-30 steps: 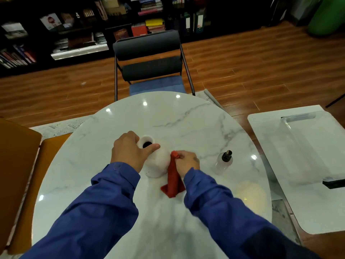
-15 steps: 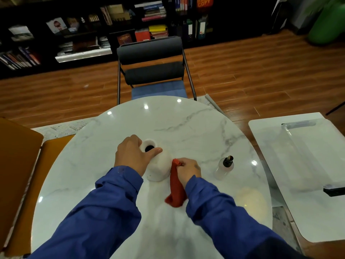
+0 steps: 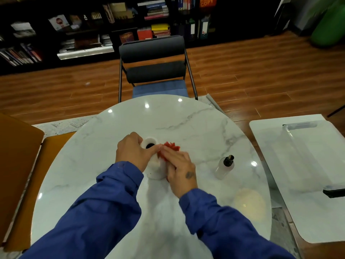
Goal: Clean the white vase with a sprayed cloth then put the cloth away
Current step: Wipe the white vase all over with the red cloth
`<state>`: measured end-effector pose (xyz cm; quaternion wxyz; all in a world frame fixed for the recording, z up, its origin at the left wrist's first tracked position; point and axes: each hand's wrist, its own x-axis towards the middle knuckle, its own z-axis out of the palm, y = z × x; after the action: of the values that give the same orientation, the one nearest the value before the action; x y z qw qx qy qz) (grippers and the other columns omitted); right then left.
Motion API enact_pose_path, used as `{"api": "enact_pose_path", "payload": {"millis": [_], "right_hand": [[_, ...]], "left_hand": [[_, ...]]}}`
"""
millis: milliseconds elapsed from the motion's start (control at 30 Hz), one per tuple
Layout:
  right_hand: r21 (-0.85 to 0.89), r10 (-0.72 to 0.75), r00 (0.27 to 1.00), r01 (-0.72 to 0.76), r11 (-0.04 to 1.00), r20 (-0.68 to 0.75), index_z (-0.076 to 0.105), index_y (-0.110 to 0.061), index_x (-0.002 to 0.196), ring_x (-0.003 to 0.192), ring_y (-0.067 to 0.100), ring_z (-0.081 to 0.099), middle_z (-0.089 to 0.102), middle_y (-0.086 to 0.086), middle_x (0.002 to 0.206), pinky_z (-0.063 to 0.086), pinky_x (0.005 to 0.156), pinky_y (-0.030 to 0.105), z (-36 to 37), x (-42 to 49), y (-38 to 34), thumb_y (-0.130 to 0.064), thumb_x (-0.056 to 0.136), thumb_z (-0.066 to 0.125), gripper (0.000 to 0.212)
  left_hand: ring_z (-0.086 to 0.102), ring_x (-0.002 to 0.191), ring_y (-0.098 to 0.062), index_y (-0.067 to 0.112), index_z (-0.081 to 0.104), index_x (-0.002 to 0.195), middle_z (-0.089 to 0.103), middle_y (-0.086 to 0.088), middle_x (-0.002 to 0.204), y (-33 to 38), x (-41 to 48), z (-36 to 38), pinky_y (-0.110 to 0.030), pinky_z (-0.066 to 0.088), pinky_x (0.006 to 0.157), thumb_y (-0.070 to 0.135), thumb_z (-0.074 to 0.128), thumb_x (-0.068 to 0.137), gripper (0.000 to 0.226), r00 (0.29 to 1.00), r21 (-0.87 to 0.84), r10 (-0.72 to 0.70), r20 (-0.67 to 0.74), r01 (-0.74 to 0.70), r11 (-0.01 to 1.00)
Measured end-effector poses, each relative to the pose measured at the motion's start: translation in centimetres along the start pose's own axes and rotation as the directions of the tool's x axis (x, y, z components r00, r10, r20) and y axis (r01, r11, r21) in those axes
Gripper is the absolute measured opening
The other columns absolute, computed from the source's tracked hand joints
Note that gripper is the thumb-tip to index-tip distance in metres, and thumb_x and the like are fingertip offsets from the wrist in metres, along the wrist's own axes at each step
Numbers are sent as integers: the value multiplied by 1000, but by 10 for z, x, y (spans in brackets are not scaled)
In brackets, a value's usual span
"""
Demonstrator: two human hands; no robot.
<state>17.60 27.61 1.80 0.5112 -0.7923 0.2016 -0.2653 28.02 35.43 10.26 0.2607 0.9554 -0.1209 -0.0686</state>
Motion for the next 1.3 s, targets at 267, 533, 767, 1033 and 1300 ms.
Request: {"api": "enact_pose_path", "payload": {"millis": [267,533,767,1033,1300], "right_hand": [[-154,-72,996,79,985,49,65,-25,124,109,13,53,59,-25,122,44,97,19,-1,-10,-5,-2,92,54,41],[422,468,883,-438,794,36,75,-34,105,101,0,66,73,-15,105,51,93,23,-35,-23,3,-6,93,58,34],[489,698,705,-570,660,-121,75,-39,93,95,12,69,75,-11,95,55,92,35,-44,-14,24,-9,90,60,34],[325,664,742,-608,725,-92,73,-24,106,87,11,63,70,-7,92,45,69,4,-24,27,29,-10,91,57,26],[346,603,797,-556,756,-38,73,-23,100,86,1,62,69,-10,99,47,67,5,5,16,6,-15,93,59,18]], "left_hand": [[51,78,-20,12,53,91,58,-3,88,-1,0,-1,-28,39,67,55,76,65,56,1000,12,-10,-2,10,1000],[56,86,-19,15,58,104,59,0,104,-8,9,-14,-27,43,73,62,73,62,65,987,155,135,91,-148,977],[55,110,-20,23,50,133,54,3,129,-12,15,-31,-28,46,96,26,73,79,59,820,110,418,391,-492,864],[59,95,-25,10,64,115,60,-8,111,-5,10,-26,-30,46,87,33,73,78,44,894,193,364,260,-418,888],[60,97,-26,8,63,113,61,-9,111,0,14,-19,-30,45,85,41,74,75,52,951,224,264,158,-295,929]]}}
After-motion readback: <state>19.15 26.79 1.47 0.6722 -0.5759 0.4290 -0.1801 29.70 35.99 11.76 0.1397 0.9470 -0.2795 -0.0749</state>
